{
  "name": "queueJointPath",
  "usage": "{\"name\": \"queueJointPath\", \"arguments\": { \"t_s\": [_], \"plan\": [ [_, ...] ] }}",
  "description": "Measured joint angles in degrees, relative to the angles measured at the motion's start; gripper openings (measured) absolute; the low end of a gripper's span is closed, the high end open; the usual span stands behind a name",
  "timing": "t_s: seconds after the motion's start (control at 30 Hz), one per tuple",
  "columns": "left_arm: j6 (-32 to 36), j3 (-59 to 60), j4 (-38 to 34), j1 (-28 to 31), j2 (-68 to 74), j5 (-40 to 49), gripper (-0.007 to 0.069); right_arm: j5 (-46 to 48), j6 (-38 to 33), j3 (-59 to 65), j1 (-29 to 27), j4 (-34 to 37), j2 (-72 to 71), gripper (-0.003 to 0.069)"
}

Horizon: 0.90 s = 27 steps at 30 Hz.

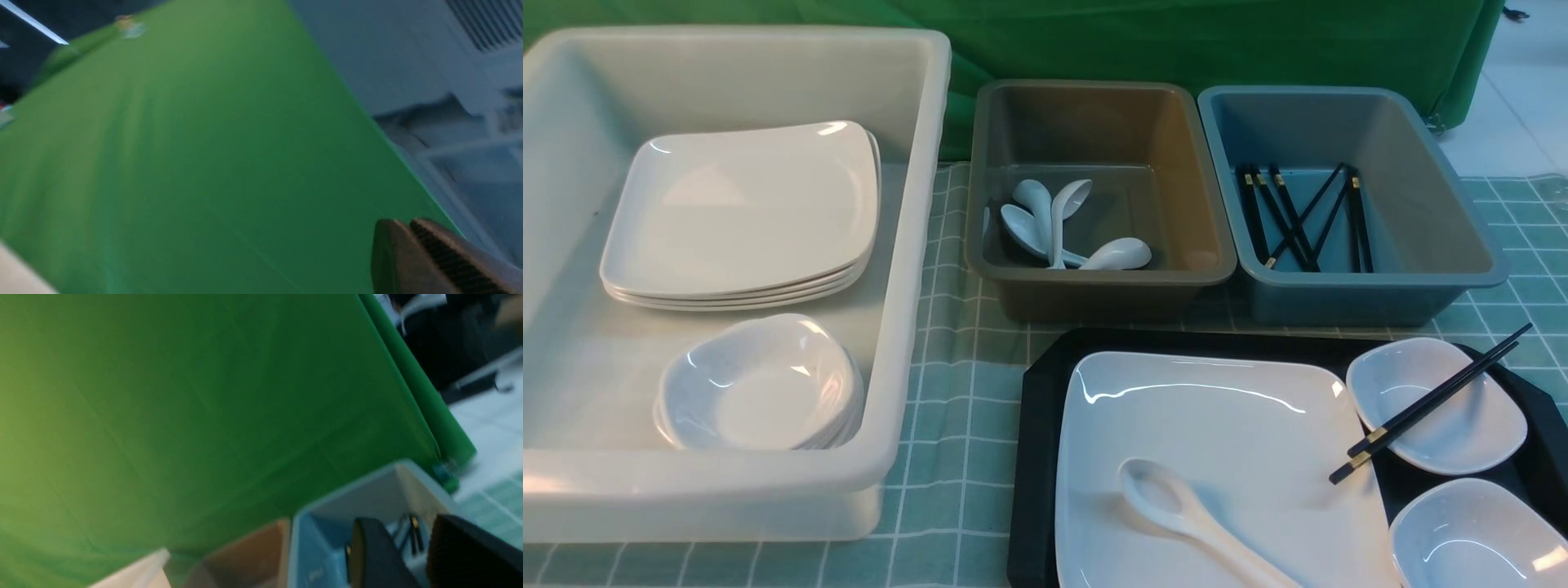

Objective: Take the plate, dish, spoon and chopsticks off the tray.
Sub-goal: Use the right arm to grab a pair of chopsticks from the plate

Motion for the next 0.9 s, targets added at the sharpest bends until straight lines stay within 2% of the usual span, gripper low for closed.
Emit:
{"name": "queueJointPath", "arguments": {
  "t_s": [0.13, 0.2, 0.23, 0.27, 0.3, 0.4, 0.43, 0.5, 0.57, 0.6, 0.67, 0.8, 0.9],
  "plan": [
    [-1.3, -9.5, 5.8, 0.0, 4.0, 10.3, 0.0017, -3.4, -0.3, 0.0, 0.0, 1.3, 0.0, 0.0242],
    [3.1, -18.3, 7.6, 0.0, 9.2, 22.0, 0.0017, -7.5, 5.7, 0.0, 0.0, 4.3, 0.0, 0.0242],
    [4.3, -18.8, 7.6, 0.0, 10.1, 22.9, 0.0017, -7.8, 6.2, 0.0, 0.0, 4.3, 0.0, 0.0242],
    [10.0, -23.5, 6.9, 0.0, 14.0, 30.0, 0.0017, -9.8, 9.3, 0.0, 0.0, 5.2, 0.0, 0.0242],
    [11.5, -24.0, 6.5, 0.0, 15.0, 31.8, 0.0017, -10.0, 9.7, 0.0, 0.0, 5.3, 0.0, 0.0241],
    [24.4, -29.5, 3.4, 0.0, 23.0, 45.1, 0.0017, -6.7, 8.3, -0.8, 0.0, 5.3, 0.0, 0.023],
    [31.5, -31.6, 1.8, 0.0, 27.7, 53.8, 0.0017, -0.3, 4.6, -3.0, 0.0, 5.2, 0.0, 0.0213],
    [36.9, -32.9, 1.0, 0.0, 33.8, 65.6, 0.0017, 11.6, -1.7, -7.8, 0.0, 5.1, 0.1, 0.0155],
    [39.2, -33.0, 0.5, 0.0, 41.4, 75.9, 0.0017, 27.4, -8.1, -14.0, 0.0, 4.9, 2.6, 0.0062],
    [39.5, -33.0, -0.2, 0.0, 44.4, 78.5, 0.0017, 33.7, -10.6, -17.3, 0.0, 4.9, 5.4, 0.0041],
    [41.6, -33.0, -2.8, 0.0, 49.2, 79.7, 0.0017, 43.5, -15.1, -24.2, 0.0, 4.9, 11.8, 0.0025],
    [47.9, -33.3, -12.3, -1.0, 53.4, 76.2, 0.001, 64.9, -24.1, -37.9, 0.0, 4.9, 32.8, 0.0016],
    [50.5, -33.3, -16.3, -6.6, 53.8, 74.0, 0.0002, 74.0, -30.8, -45.4, 0.0, 6.5, 49.0, 0.0016]
  ]
}}
